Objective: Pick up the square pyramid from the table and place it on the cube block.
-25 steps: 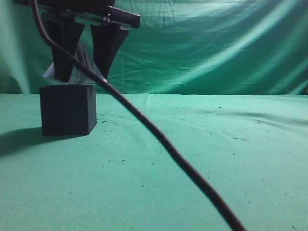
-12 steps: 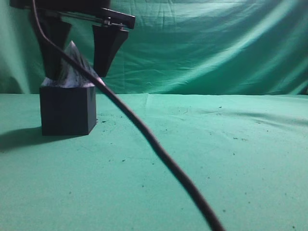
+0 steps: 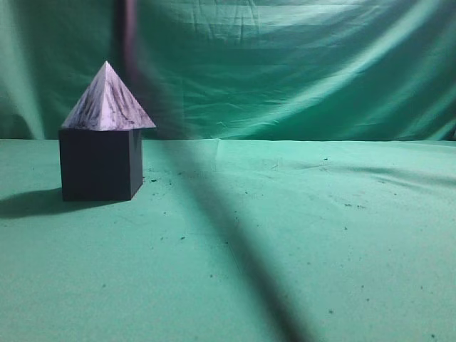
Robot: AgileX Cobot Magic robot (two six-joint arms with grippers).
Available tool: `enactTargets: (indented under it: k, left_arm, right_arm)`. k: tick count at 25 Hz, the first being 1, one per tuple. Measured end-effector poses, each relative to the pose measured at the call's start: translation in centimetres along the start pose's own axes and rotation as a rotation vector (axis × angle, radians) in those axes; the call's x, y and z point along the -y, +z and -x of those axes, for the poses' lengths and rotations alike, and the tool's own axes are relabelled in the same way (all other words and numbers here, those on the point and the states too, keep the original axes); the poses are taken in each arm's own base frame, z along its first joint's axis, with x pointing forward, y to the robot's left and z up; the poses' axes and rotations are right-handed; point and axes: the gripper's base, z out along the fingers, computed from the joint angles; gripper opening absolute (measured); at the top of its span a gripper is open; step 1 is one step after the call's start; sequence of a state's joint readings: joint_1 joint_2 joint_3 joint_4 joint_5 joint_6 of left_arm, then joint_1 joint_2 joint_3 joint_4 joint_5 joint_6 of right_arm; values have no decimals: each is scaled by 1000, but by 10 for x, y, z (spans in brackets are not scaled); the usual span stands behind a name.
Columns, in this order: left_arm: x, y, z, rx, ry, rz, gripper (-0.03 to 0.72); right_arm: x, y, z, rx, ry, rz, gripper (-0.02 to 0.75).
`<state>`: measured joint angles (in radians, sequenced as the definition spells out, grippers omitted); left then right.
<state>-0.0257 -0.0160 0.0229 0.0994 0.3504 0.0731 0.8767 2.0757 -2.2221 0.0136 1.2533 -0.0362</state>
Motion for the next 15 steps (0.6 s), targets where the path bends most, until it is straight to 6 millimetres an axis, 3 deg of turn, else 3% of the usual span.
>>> enactTargets:
  k: [1, 4, 9, 15]
  left_arm:
    - [0, 0, 0, 0, 0, 0, 0]
    - [0, 0, 0, 0, 0, 0, 0]
    - [0, 0, 0, 0, 0, 0, 0]
    - [0, 0, 0, 0, 2, 1, 0]
  right_arm:
    - [0, -13, 1, 24, 4, -1, 120]
    - [-1, -62, 1, 115, 7, -3, 0]
    - [-1, -124, -24, 173, 11, -16, 0]
    - [-1, -172, -95, 135, 77, -50, 0]
